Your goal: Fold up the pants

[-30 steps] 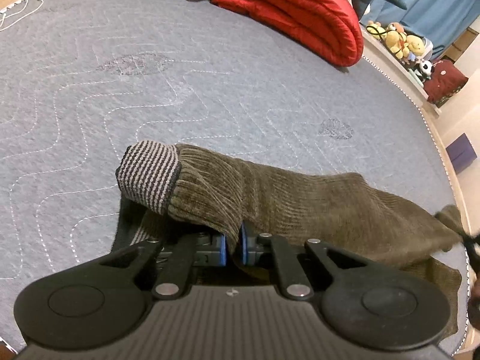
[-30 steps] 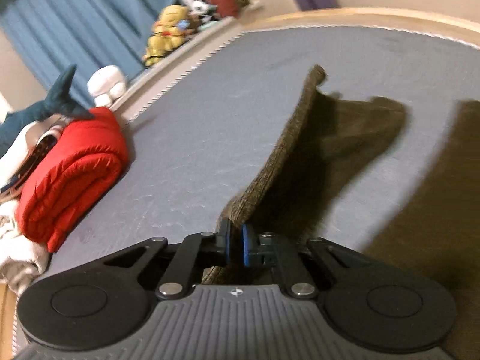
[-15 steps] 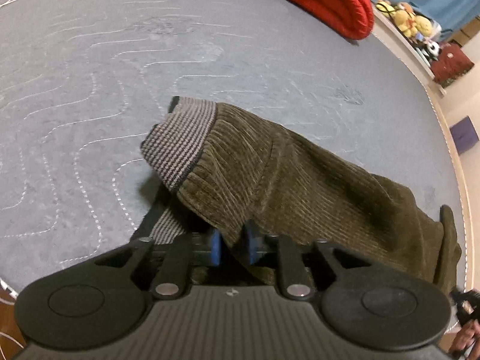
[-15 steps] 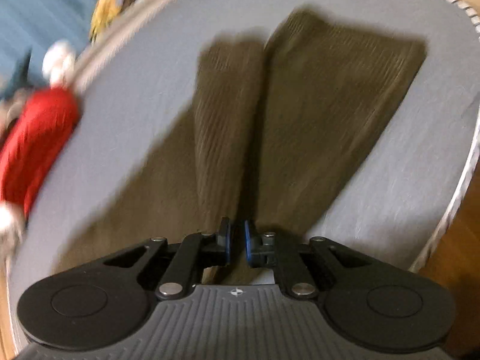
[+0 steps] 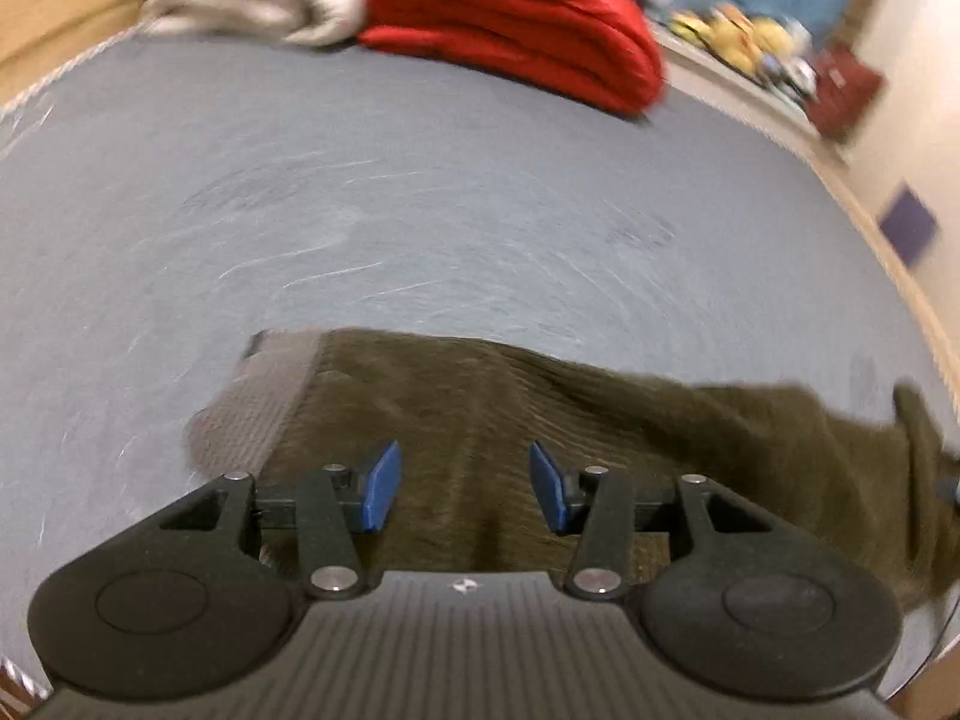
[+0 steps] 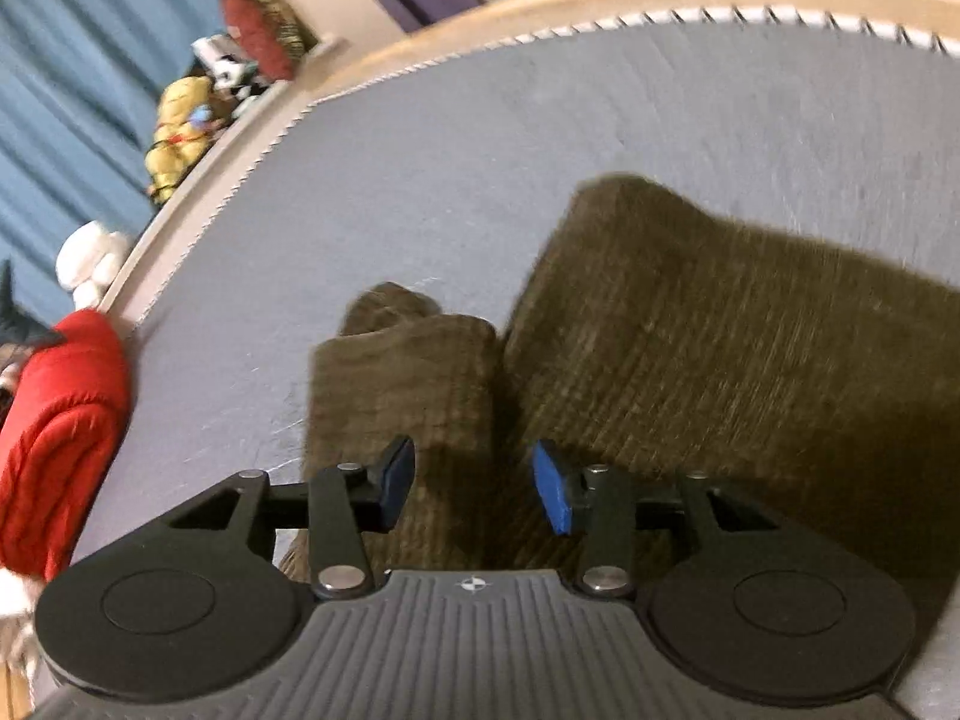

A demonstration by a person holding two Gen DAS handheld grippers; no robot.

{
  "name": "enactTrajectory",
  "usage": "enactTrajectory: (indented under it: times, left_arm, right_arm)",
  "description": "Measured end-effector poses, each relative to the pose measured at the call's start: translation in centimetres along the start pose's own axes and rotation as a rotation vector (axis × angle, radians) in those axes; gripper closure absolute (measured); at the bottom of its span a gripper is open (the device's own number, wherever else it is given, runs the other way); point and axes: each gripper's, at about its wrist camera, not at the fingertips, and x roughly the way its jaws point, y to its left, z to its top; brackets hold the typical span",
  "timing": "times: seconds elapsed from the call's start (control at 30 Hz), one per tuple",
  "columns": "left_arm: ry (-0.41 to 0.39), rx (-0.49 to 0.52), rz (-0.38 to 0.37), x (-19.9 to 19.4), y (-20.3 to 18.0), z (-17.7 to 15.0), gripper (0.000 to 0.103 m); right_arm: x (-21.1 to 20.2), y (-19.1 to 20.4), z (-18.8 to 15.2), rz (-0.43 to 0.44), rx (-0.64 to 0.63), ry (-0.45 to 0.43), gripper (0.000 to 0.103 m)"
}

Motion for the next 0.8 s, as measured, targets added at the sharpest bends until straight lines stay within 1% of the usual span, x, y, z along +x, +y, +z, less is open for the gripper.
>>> enactTrajectory:
  times: [0.07,0.1,0.13,0.17,0.2,0.27,0.3,0.37,0.4,0.43,0.47,0.5,0.53,0.57,0.6,0.67,0.7,0.73,0.77,0.8]
  left_arm:
    - [-0.035,0.121,0.005,0.4,-2.4,-0.2,0.051]
    - [-0.052,0.167,0.006,0.5,-3.4,-0.3,0.051]
    - [-0.062,0.207,0.002,0.6,-3.9,-0.3,0.051]
    - [-0.066,0.234,-0.007,0.7,-4.6,-0.6,0.051]
    - [-0.064,0.249,-0.018,1.0,-5.3,-0.8,0.051]
    - [-0.044,0.241,-0.058,1.2,-6.1,-0.9,0.051]
    - [-0.033,0.236,-0.076,1.4,-6.3,-0.9,0.051]
    - [-0.016,0.242,-0.106,1.4,-7.2,-1.1,0.051]
    - [-0.011,0.253,-0.113,1.7,-7.6,-1.1,0.051]
    - [-0.006,0.264,-0.118,1.8,-8.4,-1.3,0.051]
    - [0.004,0.279,-0.127,1.9,-9.1,-1.6,0.051]
    - [0.018,0.295,-0.141,2.0,-9.6,-1.9,0.051]
    - [0.035,0.317,-0.158,2.2,-10.1,-2.1,0.051]
    - [0.054,0.345,-0.174,2.5,-10.6,-2.5,0.051]
    - [0.072,0.375,-0.189,2.6,-11.1,-3.0,0.051]
    - [0.108,0.411,-0.221,2.9,-12.1,-3.9,0.051]
    - [0.123,0.422,-0.237,3.2,-12.5,-4.1,0.051]
    - [0.128,0.428,-0.251,3.2,-12.6,-4.2,0.051]
    - [0.128,0.434,-0.265,3.3,-12.7,-4.3,0.051]
    - [0.128,0.439,-0.276,3.3,-12.6,-4.3,0.051]
  right_arm:
    - [0.4,0.2,0.3,0.003,-0.012,-0.029,0.057]
    - [0.5,0.3,0.5,0.002,-0.02,-0.045,0.067]
    - [0.7,0.3,0.7,0.021,-0.023,-0.05,0.079]
    - [0.7,0.3,0.8,0.039,-0.026,-0.045,0.1]
    - [0.2,0.5,1.0,0.041,-0.037,-0.063,0.1]
    - [-1.6,0.8,2.0,0.06,-0.055,-0.13,0.101]
    - [-3.0,1.0,2.6,0.075,-0.058,-0.174,0.101]
    - [-6.9,1.0,3.4,0.064,-0.063,-0.288,0.101]
    - [-8.9,0.9,3.6,0.035,-0.068,-0.343,0.101]
    - [-10.9,0.5,3.4,-0.039,-0.065,-0.403,0.101]
    - [-12.2,-0.1,2.9,-0.116,-0.04,-0.427,0.101]
    - [-13.1,-1.3,2.2,-0.202,0.001,-0.424,0.101]
    - [-13.3,-2.5,1.7,-0.261,0.037,-0.407,0.101]
    - [-13.0,-4.2,1.3,-0.3,0.099,-0.357,0.101]
    - [-12.1,-6.2,1.2,-0.304,0.168,-0.277,0.101]
    - [-10.7,-9.0,0.9,-0.285,0.26,-0.191,0.1]
    - [-10.2,-9.7,1.0,-0.273,0.265,-0.169,0.095]
    - [-9.8,-10.0,1.1,-0.264,0.251,-0.159,0.095]
    - [-9.6,-10.1,1.3,-0.249,0.236,-0.16,0.093]
    - [-9.6,-10.1,1.4,-0.23,0.232,-0.173,0.089]
